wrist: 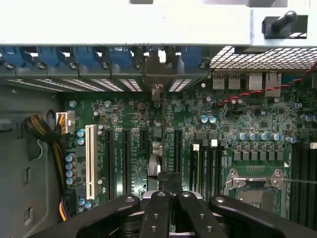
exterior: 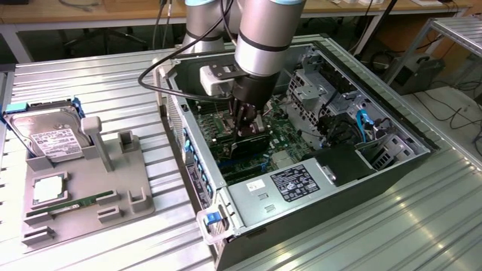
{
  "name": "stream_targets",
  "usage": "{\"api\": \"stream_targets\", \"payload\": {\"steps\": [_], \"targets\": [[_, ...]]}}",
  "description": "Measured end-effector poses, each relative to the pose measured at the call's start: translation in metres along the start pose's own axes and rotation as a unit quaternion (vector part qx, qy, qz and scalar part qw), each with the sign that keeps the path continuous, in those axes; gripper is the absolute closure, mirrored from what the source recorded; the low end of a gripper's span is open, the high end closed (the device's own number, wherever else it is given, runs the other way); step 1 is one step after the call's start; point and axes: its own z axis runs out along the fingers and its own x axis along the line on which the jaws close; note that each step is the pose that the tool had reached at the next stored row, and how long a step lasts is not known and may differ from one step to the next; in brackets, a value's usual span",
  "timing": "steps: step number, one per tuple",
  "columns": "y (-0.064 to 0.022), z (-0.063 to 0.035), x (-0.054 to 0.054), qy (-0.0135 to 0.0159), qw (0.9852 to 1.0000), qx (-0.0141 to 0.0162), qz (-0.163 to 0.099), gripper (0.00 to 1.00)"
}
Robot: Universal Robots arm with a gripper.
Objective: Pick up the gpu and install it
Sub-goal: 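Insert the gpu into the slot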
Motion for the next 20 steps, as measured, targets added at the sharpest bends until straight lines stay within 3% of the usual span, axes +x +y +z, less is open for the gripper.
{"api": "stream_targets", "payload": {"steps": [20], "targets": [[0.0029, 0.0039, 0.0024, 0.0000, 1.0000, 0.0000, 0.000, 0.89]]}}
